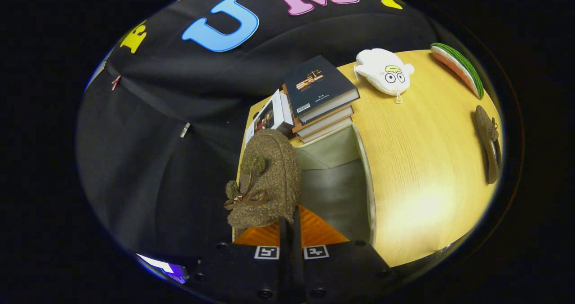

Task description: Open the storage box then place both shoes into the box .Put the left shoe in first, then the right shoe, with the right side of both shoes facing outward in a uniform manner.

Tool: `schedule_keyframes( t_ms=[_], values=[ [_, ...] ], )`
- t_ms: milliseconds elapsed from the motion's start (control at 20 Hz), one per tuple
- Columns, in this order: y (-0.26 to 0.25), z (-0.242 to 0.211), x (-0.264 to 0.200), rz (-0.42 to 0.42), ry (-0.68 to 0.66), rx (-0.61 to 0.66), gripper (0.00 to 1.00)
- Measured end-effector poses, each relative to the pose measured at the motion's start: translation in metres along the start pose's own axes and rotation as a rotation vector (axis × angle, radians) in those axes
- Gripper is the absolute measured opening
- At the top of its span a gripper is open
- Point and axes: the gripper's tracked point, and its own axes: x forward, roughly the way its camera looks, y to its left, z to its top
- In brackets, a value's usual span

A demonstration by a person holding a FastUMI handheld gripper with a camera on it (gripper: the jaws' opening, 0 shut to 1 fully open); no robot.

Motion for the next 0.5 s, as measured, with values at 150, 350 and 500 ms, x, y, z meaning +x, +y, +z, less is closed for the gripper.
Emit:
schedule_keyframes(
  t_ms=[150, 350, 500],
  values=[
    [-0.005, -0.012, 0.017, -0.018, 0.032, 0.035, 0.05],
    [-0.010, -0.021, 0.032, -0.043, 0.058, 0.042, 0.05],
    [-0.006, -0.026, 0.044, -0.042, 0.094, 0.043, 0.07]
  ],
)
